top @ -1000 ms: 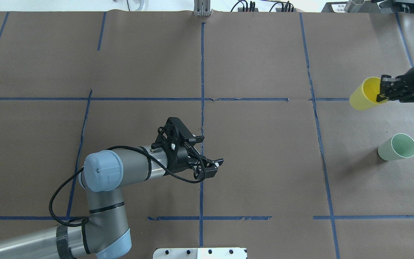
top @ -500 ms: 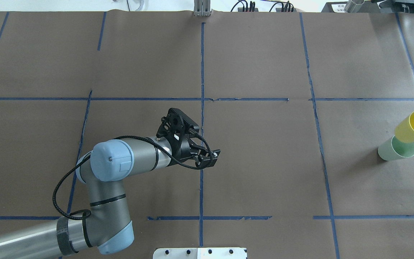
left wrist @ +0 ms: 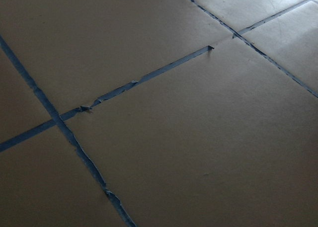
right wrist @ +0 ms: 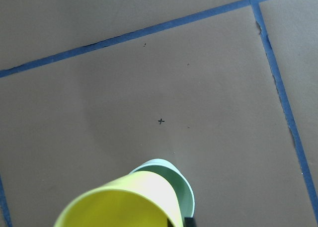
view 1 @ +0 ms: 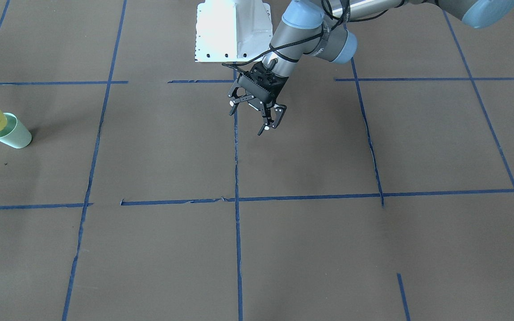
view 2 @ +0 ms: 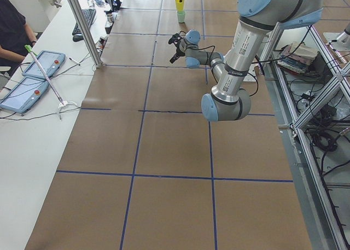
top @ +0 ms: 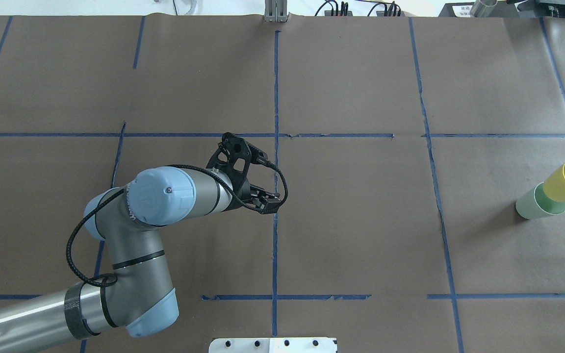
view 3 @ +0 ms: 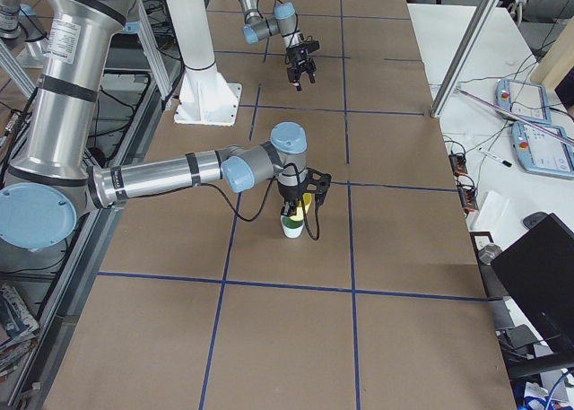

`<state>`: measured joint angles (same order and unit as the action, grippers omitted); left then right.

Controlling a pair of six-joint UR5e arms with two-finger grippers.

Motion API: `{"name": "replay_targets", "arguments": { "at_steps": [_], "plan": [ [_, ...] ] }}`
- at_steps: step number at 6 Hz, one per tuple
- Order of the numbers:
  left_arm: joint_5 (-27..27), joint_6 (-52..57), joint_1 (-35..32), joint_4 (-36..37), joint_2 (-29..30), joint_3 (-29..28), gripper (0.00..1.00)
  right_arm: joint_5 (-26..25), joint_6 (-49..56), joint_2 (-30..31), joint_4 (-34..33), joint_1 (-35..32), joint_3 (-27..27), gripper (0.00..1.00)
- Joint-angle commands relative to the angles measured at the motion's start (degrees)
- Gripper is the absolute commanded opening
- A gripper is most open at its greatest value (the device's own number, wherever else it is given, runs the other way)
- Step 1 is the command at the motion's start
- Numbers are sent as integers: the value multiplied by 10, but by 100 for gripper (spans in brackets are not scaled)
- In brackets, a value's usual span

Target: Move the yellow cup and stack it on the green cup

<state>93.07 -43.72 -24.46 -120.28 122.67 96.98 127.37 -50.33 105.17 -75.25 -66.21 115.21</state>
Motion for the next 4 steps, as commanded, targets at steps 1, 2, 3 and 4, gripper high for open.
{"name": "replay_targets", "arguments": {
  "at_steps": [1, 2, 3, 4],
  "plan": [
    [113, -44, -60, 87, -2, 15, 100, 2, 0, -1, -2, 4, -3, 6],
    [190, -62, -98, 108, -6, 14, 100, 2, 1, -1, -2, 12, -6, 72],
    [231, -62, -130, 128, -18, 14, 100, 2, 0, 0, -1, 13, -7, 100],
    [236, -62, -156, 144, -43, 14, 100, 1, 2, -1, -1, 13, -12, 100]
  ]
}}
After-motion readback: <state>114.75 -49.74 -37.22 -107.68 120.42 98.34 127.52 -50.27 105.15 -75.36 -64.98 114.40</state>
